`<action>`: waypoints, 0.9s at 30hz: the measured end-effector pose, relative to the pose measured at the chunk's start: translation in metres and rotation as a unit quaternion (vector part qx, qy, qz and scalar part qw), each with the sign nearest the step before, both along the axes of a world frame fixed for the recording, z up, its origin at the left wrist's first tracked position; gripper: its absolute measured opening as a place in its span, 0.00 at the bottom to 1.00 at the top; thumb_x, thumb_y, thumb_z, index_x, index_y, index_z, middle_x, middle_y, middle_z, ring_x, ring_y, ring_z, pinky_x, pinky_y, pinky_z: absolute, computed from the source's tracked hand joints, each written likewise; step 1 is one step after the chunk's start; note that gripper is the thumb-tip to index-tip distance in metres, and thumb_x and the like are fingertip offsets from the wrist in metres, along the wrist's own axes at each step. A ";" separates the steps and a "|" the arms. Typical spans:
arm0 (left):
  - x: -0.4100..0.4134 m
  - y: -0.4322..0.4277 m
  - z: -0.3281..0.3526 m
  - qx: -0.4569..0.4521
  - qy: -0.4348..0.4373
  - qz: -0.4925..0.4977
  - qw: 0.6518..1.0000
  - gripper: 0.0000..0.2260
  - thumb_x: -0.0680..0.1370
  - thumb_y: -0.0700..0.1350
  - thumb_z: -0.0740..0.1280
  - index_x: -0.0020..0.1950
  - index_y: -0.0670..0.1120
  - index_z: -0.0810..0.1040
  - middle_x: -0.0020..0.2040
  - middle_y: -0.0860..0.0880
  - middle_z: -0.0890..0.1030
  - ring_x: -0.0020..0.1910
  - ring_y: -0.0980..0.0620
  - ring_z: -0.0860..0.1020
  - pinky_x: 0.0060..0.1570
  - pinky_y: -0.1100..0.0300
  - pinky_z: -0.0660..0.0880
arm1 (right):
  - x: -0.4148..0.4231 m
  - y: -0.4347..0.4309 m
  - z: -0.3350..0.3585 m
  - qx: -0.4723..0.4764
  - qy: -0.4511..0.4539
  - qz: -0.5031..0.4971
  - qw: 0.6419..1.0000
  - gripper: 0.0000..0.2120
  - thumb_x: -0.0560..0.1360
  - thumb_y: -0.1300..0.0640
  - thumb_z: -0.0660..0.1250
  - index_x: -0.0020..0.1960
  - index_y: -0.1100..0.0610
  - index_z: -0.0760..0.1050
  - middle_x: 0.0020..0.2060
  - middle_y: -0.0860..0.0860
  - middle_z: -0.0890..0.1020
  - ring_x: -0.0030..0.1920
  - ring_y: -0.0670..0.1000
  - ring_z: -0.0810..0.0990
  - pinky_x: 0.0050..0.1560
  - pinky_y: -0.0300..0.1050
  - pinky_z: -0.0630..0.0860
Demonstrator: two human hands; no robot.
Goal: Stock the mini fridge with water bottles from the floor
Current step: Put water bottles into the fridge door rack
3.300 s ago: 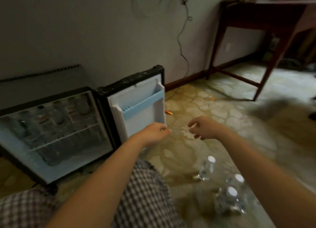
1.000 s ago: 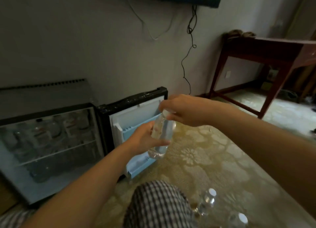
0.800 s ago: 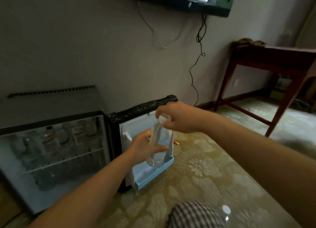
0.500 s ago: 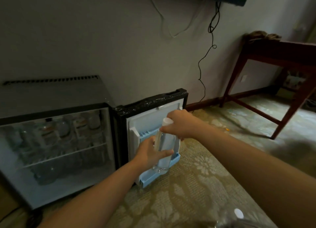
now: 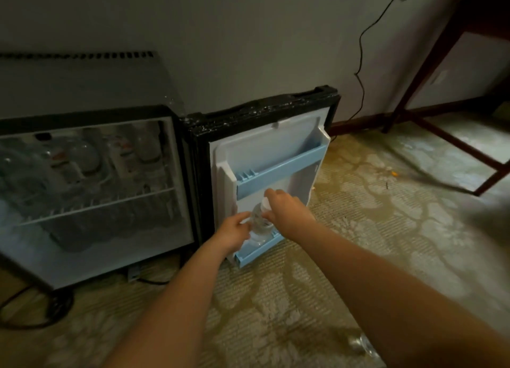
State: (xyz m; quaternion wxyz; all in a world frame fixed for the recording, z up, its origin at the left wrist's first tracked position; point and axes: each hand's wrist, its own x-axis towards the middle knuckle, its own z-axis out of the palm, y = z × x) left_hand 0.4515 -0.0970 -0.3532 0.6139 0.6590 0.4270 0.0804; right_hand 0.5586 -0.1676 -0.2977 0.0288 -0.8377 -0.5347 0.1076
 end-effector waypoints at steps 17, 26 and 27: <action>-0.009 0.005 -0.037 0.044 0.113 -0.073 0.990 0.20 0.81 0.37 0.54 0.74 0.44 0.62 0.65 0.36 0.74 0.63 0.38 0.73 0.58 0.52 0.71 | 0.003 0.052 -0.067 -0.133 0.013 0.056 0.989 0.17 0.78 0.57 0.60 0.64 0.63 0.66 0.60 0.63 0.76 0.61 0.63 0.75 0.56 0.51 0.73; -0.017 -0.006 -0.036 0.072 0.145 -0.093 0.982 0.22 0.82 0.42 0.55 0.75 0.42 0.58 0.75 0.43 0.63 0.73 0.44 0.64 0.68 0.58 0.63 | 0.001 0.050 -0.064 -0.131 0.093 -0.008 0.987 0.33 0.77 0.57 0.64 0.75 0.60 0.51 0.66 0.64 0.71 0.65 0.63 0.72 0.62 0.52 0.70; -0.017 -0.006 -0.035 0.069 0.145 -0.090 0.983 0.20 0.81 0.43 0.56 0.73 0.42 0.62 0.73 0.43 0.65 0.71 0.44 0.66 0.67 0.58 0.64 | 0.002 0.047 -0.061 -0.127 0.098 -0.011 0.987 0.33 0.77 0.57 0.64 0.75 0.60 0.51 0.67 0.64 0.70 0.66 0.63 0.71 0.63 0.52 0.69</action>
